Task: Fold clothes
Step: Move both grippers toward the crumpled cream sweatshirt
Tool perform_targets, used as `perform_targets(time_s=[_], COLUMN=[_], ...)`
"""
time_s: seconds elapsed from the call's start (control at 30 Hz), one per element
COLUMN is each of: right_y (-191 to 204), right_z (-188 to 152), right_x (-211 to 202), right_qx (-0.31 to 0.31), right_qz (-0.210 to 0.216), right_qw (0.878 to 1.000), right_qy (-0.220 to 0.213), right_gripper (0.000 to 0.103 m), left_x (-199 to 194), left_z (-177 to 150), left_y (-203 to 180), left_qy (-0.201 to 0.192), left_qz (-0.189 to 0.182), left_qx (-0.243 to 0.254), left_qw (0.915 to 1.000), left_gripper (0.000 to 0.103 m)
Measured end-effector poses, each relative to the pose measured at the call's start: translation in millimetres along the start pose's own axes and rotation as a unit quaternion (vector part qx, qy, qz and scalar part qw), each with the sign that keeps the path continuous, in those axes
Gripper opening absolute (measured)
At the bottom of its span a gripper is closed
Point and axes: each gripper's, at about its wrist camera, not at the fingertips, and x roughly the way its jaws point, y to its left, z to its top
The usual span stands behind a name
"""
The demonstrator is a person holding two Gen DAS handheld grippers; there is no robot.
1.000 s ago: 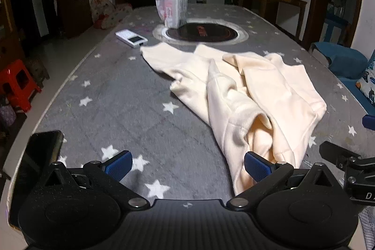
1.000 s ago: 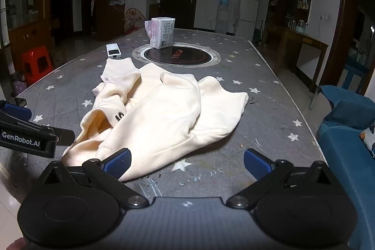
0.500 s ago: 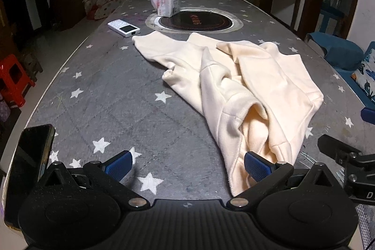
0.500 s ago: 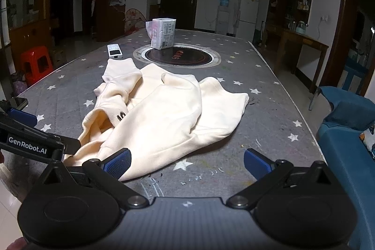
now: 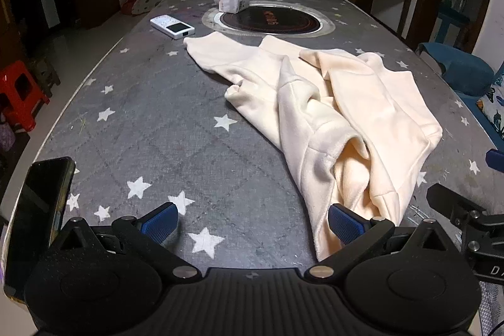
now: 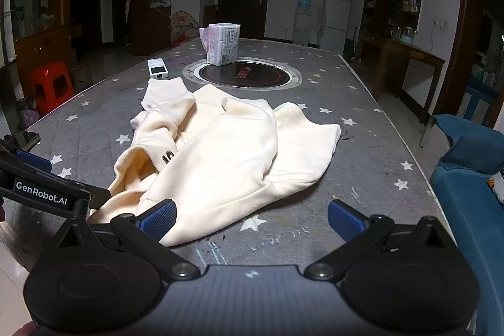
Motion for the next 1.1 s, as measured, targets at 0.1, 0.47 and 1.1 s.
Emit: perform_targets(time_s=[0.1, 0.47, 1.1], right_y=[0, 2, 7], right_z=[1, 3, 11], right_x=[1, 7, 18], right_qx=[0.0, 0.001, -0.008], right_qz=[0.001, 0.007, 0.024], right_qw=[1.0, 1.0, 1.0], right_qy=[0.001, 0.005, 0.013], right_gripper=[0.103, 0.103, 0.103], left_x=[1, 6, 18], left_z=[0, 6, 19], left_y=[-1, -3, 0], left_qy=[0.0, 0.006, 0.016], left_qz=[0.007, 0.008, 0.014], left_qx=[0.007, 0.014, 0.018], left_qw=[1.0, 0.9999, 0.9996], left_gripper=[0.103, 0.103, 0.103])
